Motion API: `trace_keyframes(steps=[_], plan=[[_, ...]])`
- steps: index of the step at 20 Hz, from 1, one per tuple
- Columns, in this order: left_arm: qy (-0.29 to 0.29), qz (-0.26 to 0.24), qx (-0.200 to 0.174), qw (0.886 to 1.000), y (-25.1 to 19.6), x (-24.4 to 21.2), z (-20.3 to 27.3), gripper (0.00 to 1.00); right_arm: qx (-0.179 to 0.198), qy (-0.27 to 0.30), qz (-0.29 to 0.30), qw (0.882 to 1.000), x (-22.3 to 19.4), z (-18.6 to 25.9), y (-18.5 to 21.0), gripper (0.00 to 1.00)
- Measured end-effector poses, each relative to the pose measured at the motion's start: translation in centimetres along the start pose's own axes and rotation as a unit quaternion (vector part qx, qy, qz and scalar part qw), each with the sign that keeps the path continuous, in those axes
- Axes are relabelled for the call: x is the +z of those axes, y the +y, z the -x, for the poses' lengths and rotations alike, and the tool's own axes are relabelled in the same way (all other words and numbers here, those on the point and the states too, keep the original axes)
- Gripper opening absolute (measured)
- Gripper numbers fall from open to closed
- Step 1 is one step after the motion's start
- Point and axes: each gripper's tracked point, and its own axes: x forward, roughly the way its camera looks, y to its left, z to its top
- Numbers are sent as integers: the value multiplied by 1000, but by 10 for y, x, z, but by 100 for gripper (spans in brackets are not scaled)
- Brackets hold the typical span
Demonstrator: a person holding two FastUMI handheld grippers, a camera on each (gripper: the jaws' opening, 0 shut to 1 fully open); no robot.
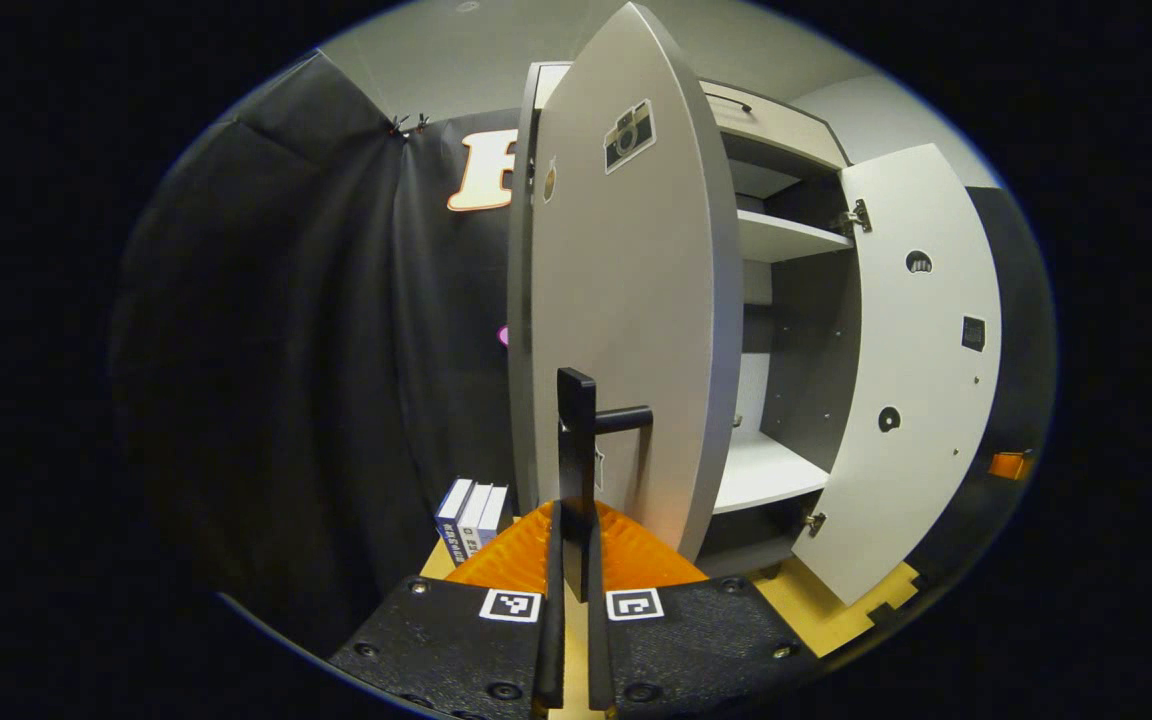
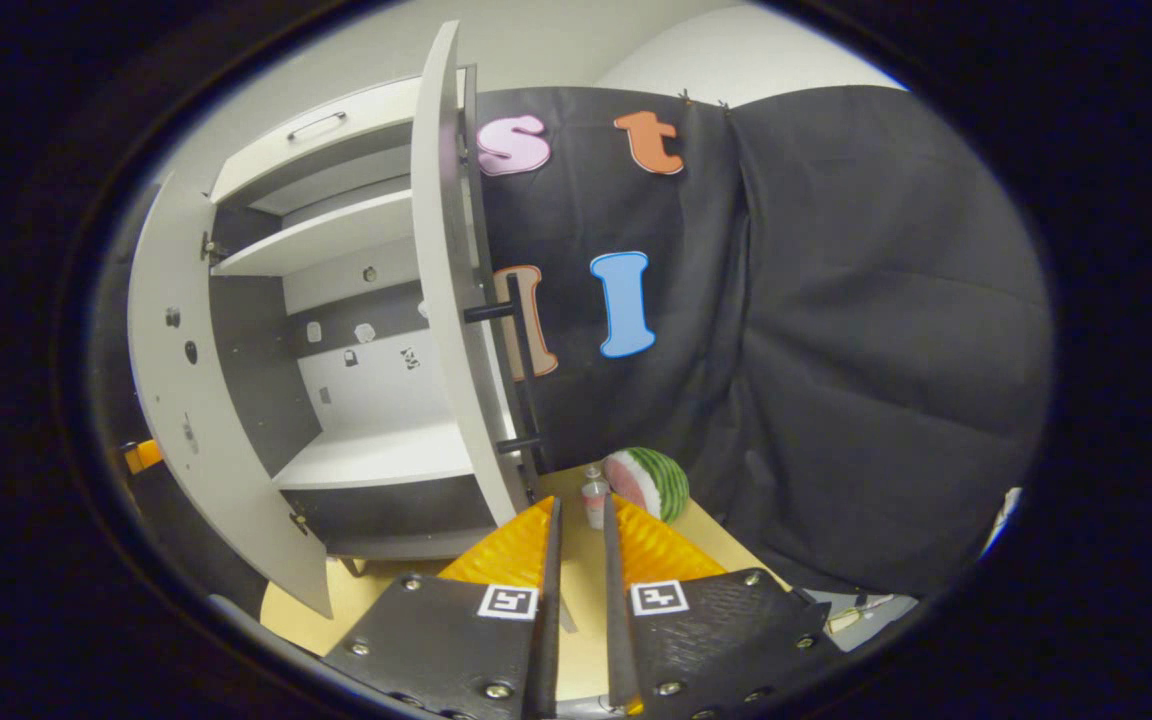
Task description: Open the right door of the double-door shoe cabinet with the right hand, and open the left door with the left hand.
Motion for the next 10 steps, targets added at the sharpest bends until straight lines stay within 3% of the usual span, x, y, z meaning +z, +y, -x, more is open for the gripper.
trace_keyframes(steps=[7, 10], plan=[[8, -5, 62, 998, 50, -4, 5, 2, 13, 1, 19, 1000, 1, -8, 18, 20], [8, 33, 58, 998, 60, -2, 7, 2, 14, 1, 21, 1000, 0, -9, 21, 20]])
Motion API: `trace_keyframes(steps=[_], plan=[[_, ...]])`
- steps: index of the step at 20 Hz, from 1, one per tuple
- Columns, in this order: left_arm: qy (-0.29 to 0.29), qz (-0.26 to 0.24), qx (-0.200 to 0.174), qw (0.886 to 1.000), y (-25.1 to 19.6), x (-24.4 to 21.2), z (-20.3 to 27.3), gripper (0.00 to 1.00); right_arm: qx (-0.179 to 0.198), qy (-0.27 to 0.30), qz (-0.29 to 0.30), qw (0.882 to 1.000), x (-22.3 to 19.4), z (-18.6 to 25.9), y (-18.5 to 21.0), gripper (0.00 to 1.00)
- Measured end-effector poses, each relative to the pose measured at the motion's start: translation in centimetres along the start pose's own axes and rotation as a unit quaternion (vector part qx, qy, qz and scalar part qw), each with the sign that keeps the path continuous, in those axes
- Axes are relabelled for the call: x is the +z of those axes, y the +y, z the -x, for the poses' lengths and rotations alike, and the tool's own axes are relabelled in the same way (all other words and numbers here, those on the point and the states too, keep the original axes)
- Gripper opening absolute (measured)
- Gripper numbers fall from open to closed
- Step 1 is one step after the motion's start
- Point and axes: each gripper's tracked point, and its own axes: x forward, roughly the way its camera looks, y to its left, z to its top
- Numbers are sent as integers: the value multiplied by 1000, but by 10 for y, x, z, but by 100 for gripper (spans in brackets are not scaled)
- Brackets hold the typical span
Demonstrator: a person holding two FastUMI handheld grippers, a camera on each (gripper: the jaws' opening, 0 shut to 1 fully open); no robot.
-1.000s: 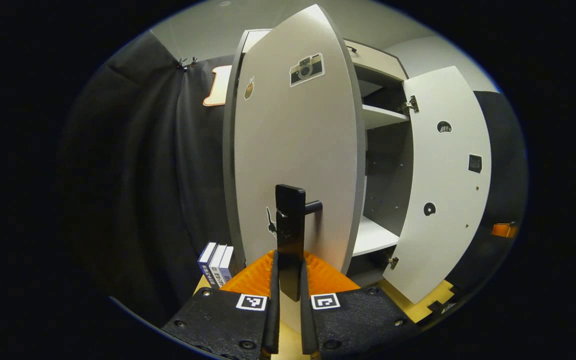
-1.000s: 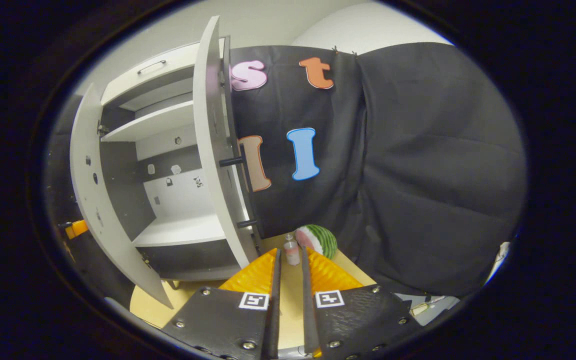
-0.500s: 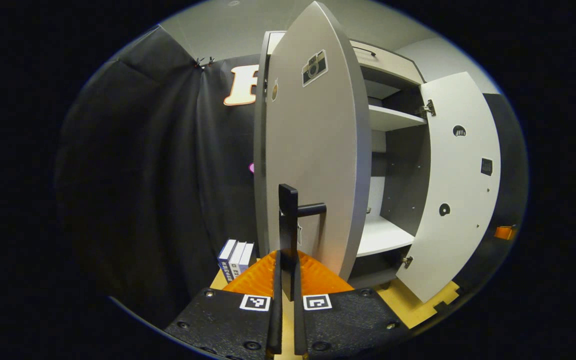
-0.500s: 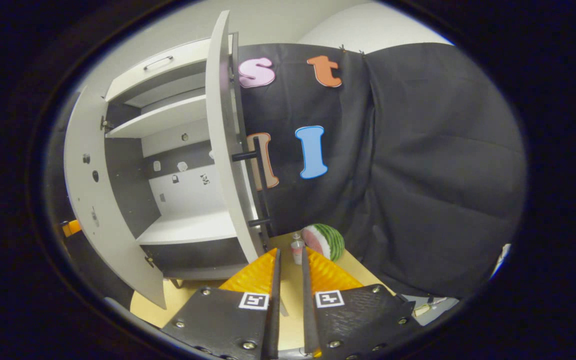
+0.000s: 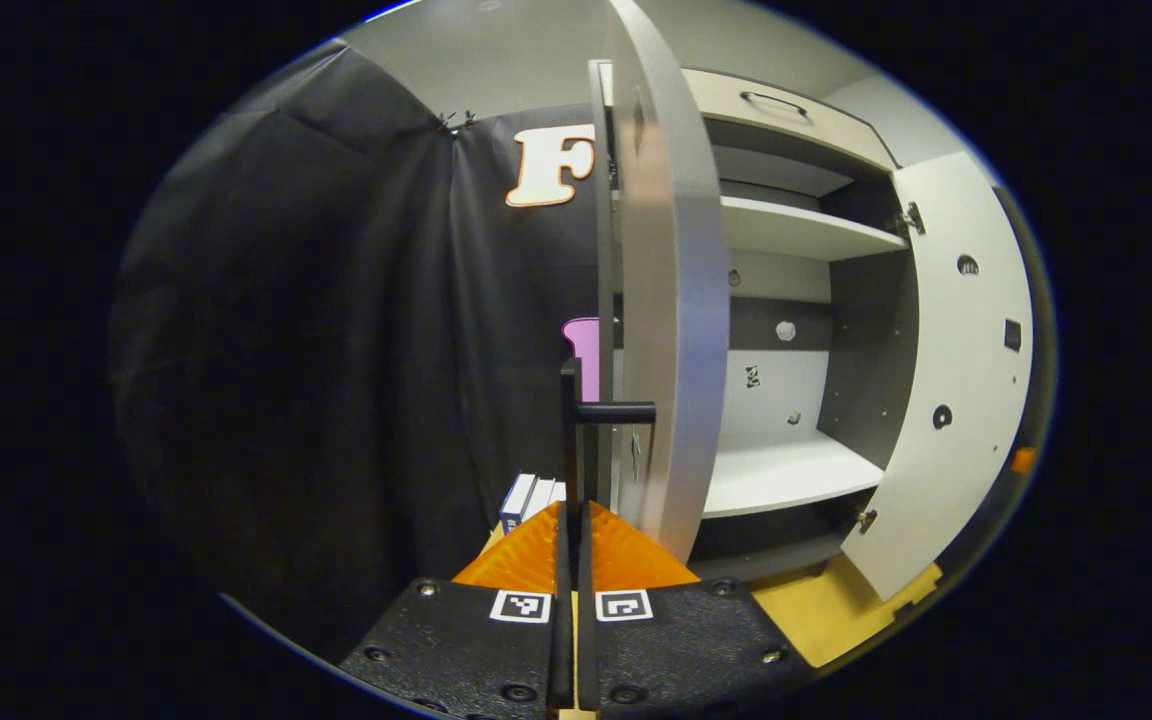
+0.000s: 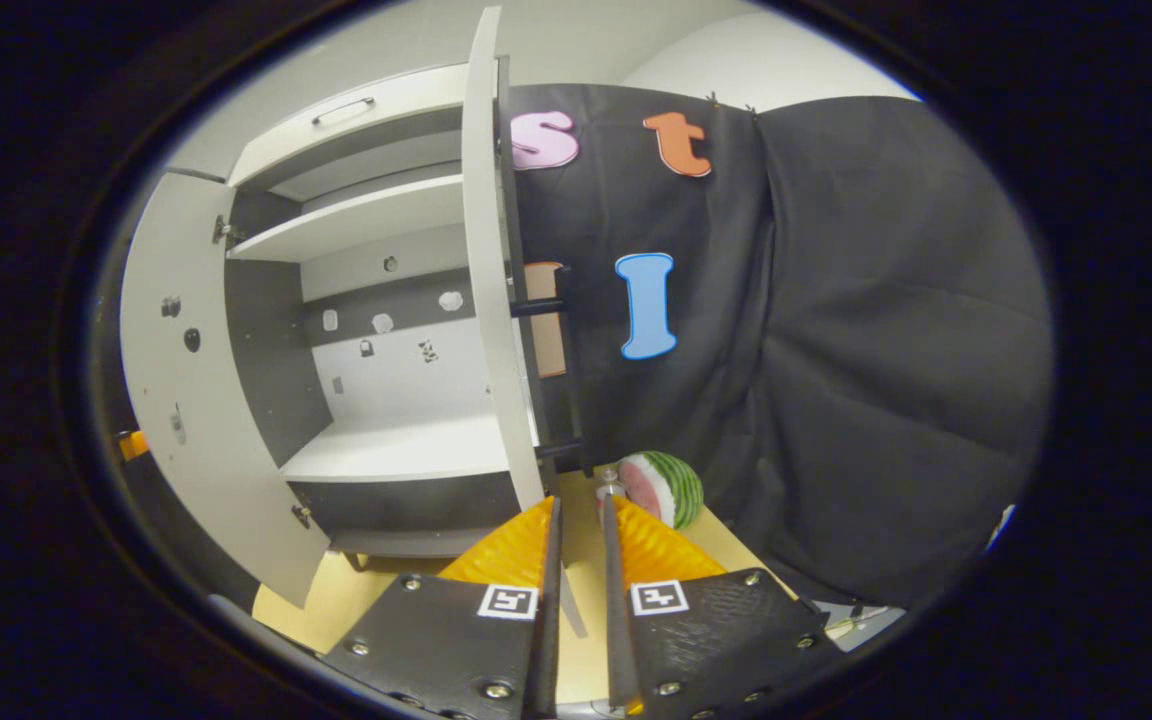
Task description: Open the right door of the double-door shoe cabinet with the right hand, and open the left door with the left hand.
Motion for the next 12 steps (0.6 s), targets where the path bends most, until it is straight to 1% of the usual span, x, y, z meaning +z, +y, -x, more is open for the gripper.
trace_keyframes(steps=[3, 6, 9, 12], plan=[[3, 4, -7, 1000, 5, -3, 2, 3, -1, -1, -2, 1000, -1, 1, 2, 20], [15, -14, -4, 1000, 6, -4, 11, 2, -7, -1, -2, 1000, -2, 9, 2, 20], [11, -14, -14, 1000, 1, 8, 29, 2, -12, -8, 5, 1000, 2, 20, 7, 19], [1, -24, -29, 999, -13, 23, 49, 2, -17, -20, 27, 999, 12, 32, 20, 19]])
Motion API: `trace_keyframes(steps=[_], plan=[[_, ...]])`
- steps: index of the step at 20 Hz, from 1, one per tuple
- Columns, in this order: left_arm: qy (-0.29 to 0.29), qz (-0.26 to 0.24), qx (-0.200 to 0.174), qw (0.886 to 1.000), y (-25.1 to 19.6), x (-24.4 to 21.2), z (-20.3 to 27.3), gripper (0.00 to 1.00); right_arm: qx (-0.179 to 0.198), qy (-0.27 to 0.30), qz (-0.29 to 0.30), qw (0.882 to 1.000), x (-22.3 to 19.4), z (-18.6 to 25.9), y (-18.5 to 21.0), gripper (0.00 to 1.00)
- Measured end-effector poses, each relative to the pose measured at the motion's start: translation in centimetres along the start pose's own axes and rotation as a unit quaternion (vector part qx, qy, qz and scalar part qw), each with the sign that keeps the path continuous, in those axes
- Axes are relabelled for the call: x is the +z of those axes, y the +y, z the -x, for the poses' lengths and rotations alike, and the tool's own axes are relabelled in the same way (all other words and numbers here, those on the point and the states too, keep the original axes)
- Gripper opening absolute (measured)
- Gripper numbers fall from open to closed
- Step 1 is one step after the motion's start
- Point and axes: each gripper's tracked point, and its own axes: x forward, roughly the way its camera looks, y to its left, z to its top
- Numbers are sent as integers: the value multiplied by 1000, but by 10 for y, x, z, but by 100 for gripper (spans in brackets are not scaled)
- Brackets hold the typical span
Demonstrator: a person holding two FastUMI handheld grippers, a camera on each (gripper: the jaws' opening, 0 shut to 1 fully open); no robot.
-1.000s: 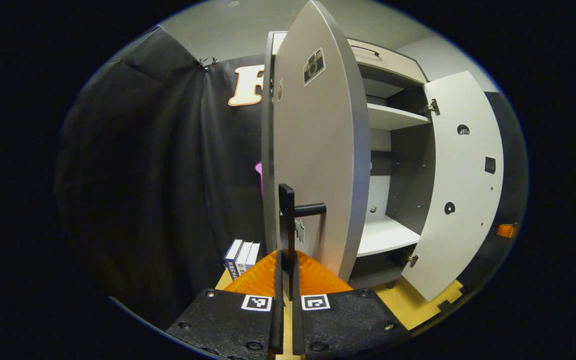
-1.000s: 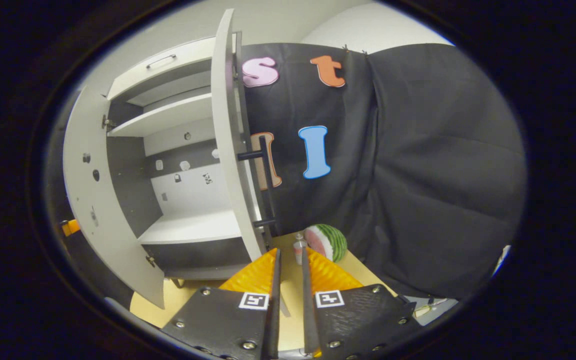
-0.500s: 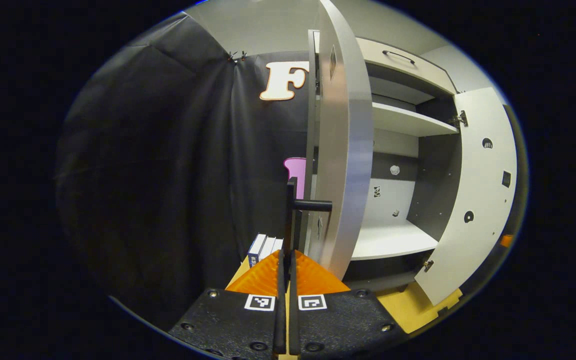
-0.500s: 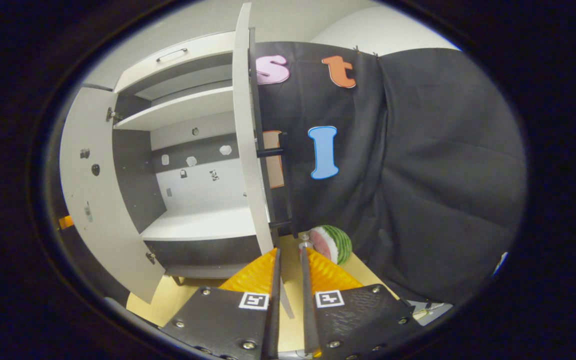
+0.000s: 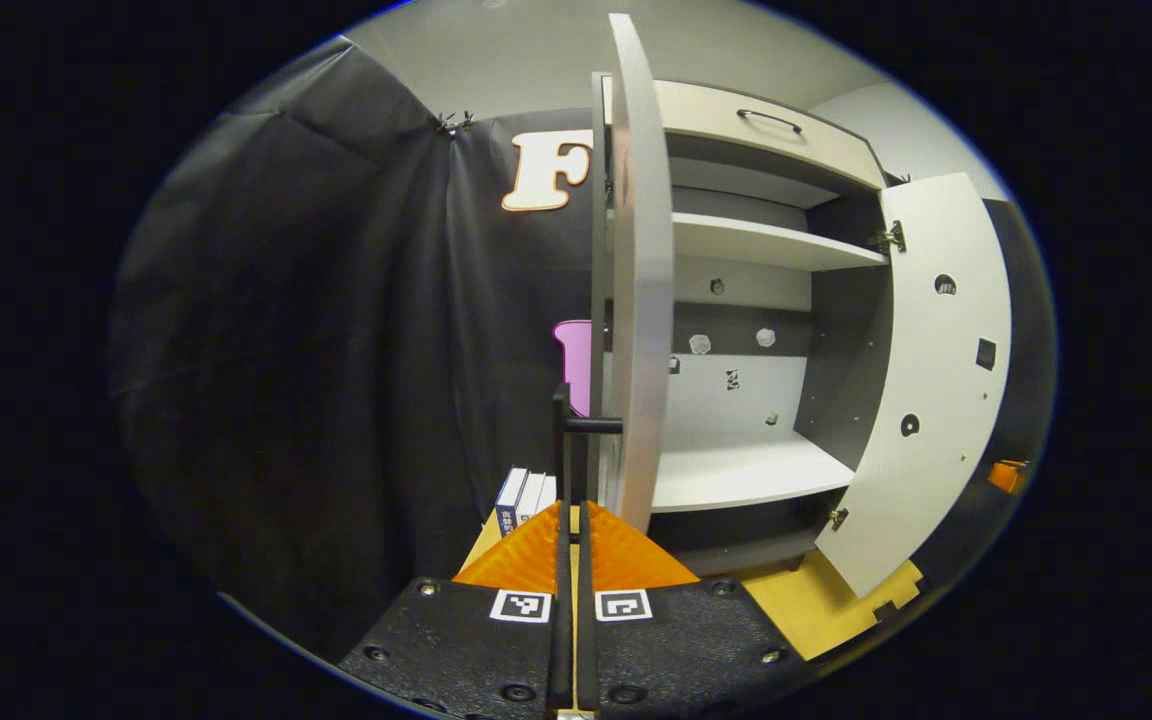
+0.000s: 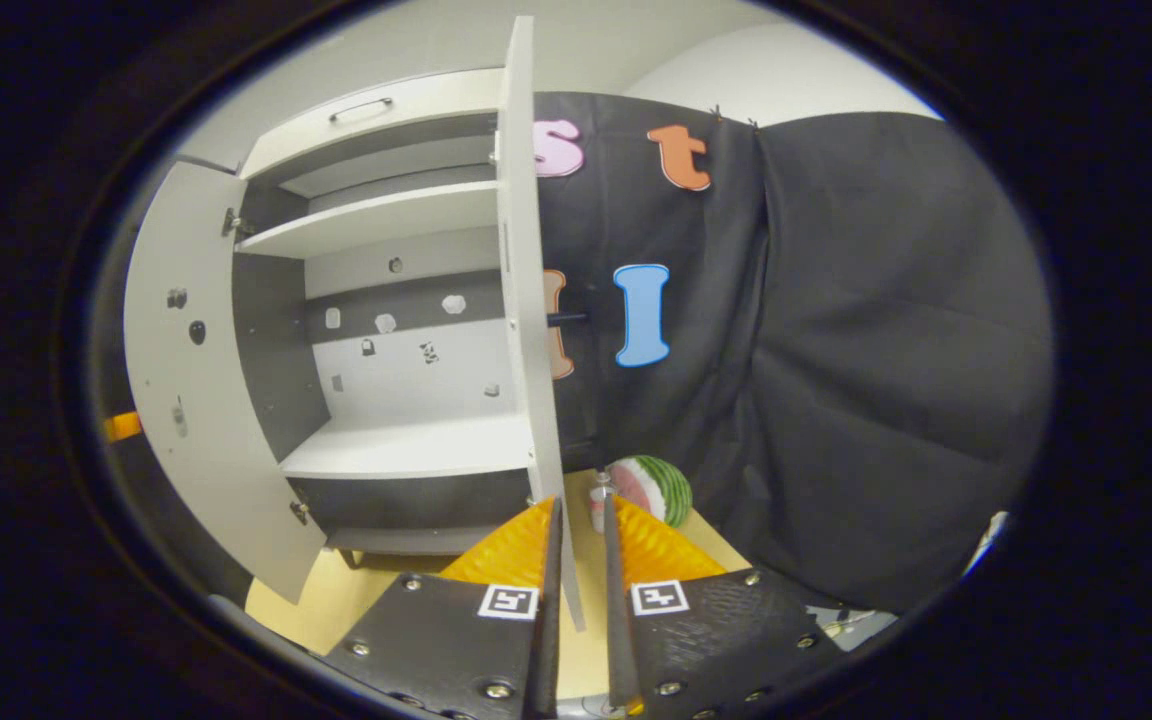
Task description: Open the right door of the double-door shoe cabinet with the right hand, and open the left door with the left hand.
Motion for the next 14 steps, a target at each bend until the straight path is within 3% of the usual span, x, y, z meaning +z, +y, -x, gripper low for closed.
trace_keyframes(steps=[4, 9, 14], plan=[[-29, -21, -50, 998, -44, 26, 14, 2, 24, -31, 28, 999, 32, 21, 42, 20], [-57, -26, -120, 991, -104, 48, 17, 2, 85, -57, 35, 994, 62, 34, 109, 19], [-83, -36, -151, 984, -154, 66, 3, 2, 138, -82, 14, 987, 83, 27, 164, 20]])
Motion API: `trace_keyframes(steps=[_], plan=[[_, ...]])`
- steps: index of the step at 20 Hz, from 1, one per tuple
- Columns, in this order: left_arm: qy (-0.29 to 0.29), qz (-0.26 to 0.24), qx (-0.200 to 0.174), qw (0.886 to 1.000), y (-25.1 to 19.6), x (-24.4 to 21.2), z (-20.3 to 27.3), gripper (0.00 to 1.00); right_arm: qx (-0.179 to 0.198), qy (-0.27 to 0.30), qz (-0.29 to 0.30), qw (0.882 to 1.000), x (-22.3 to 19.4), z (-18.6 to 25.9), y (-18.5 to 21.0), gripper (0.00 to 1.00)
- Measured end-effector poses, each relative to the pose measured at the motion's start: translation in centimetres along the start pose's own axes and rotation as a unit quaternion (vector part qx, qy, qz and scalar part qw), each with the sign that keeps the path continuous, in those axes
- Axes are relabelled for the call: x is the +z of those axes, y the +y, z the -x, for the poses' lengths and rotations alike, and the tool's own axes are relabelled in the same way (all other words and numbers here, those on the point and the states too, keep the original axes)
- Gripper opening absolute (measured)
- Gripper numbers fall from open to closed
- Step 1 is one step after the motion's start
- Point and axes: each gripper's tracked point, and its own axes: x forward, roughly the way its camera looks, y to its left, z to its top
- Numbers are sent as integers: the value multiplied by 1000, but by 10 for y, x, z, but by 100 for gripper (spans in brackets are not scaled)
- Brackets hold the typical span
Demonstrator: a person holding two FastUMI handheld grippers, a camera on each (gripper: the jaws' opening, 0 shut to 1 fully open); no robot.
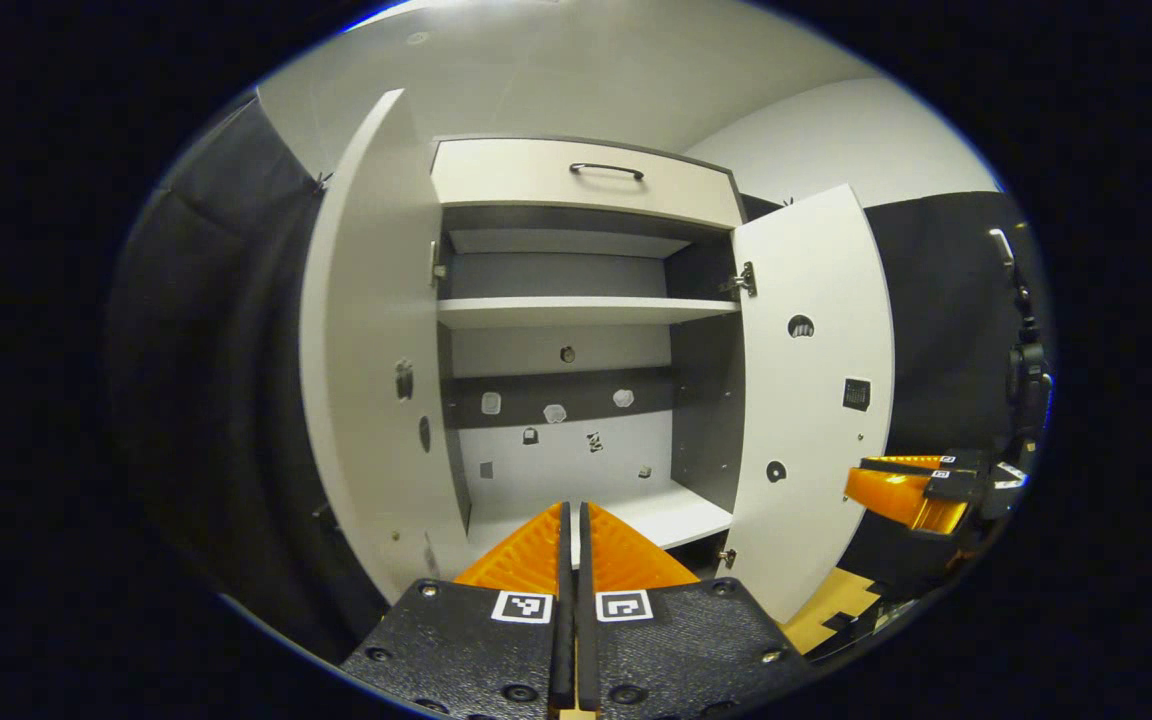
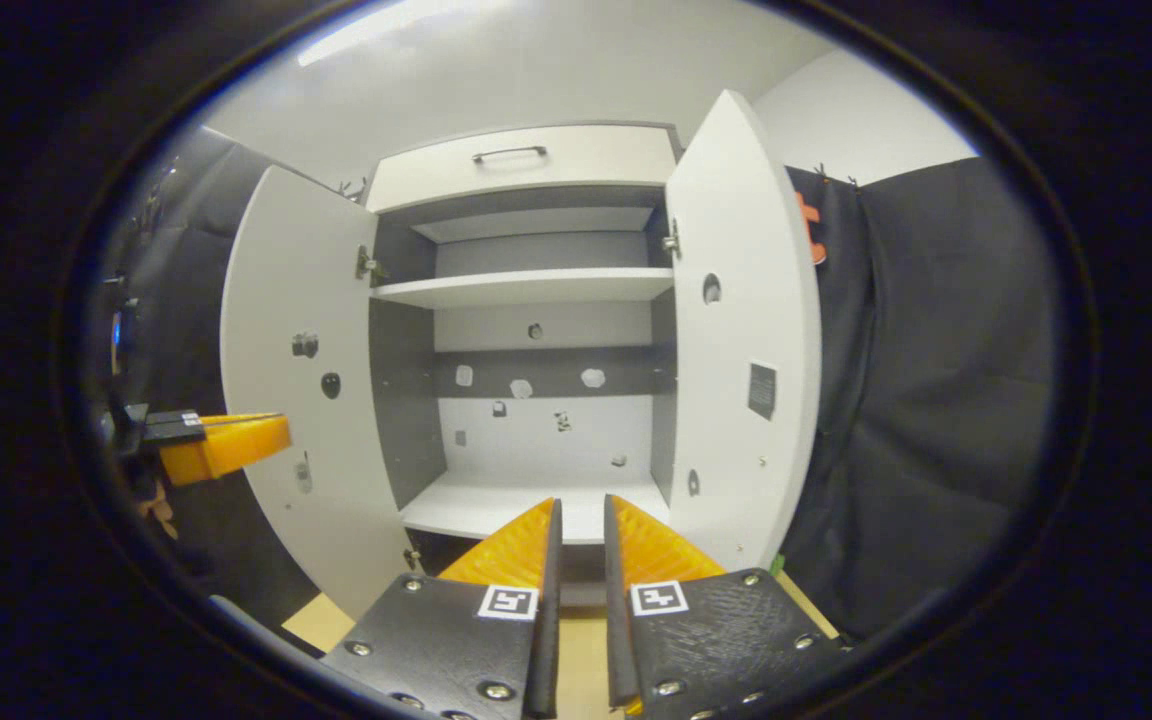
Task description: Open the right door of the double-door shoe cabinet with the right hand, and open the left door with the left hand.
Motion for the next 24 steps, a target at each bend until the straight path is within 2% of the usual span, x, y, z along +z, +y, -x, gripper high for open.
trace_keyframes(steps=[5, 6, 7, 8, 10, 11, 12, 13, 14, 15, 24], plan=[[-22, 5, 1, 1000, -18, 13, -26, 5, 10, -9, -3, 1000, 7, -23, 16, 25], [-26, 7, 1, 1000, -18, 15, -28, 11, 11, -12, -1, 1000, 8, -25, 17, 30], [-27, 10, 1, 1000, -20, 16, -31, 11, 11, -15, 3, 1000, 10, -29, 18, 35], [-29, 14, -2, 999, -23, 17, -32, 23, 11, -18, 5, 1000, 12, -31, 18, 47], [-31, 18, -3, 999, -24, 18, -35, 40, 11, -24, 4, 1000, 16, -34, 18, 72], [-32, 15, -3, 999, -24, 18, -36, 46, 12, -26, 4, 1000, 16, -35, 18, 75], [-33, 11, -2, 999, -24, 19, -38, 61, 10, -25, 3, 1000, 18, -35, 17, 91], [-35, 7, -2, 999, -24, 19, -39, 77, 8, -26, 3, 1000, 19, -36, 15, 100], [-36, 4, 1, 999, -23, 18, -41, 93, 7, -28, 4, 1000, 20, -37, 15, 99], [-38, 4, 4, 999, -23, 20, -40, 99, 7, -31, 4, 999, 22, -39, 14, 99], [-26, 6, 11, 1000, -16, 11, -46, 99, 2, -30, 5, 1000, 20, -44, 17, 99]])
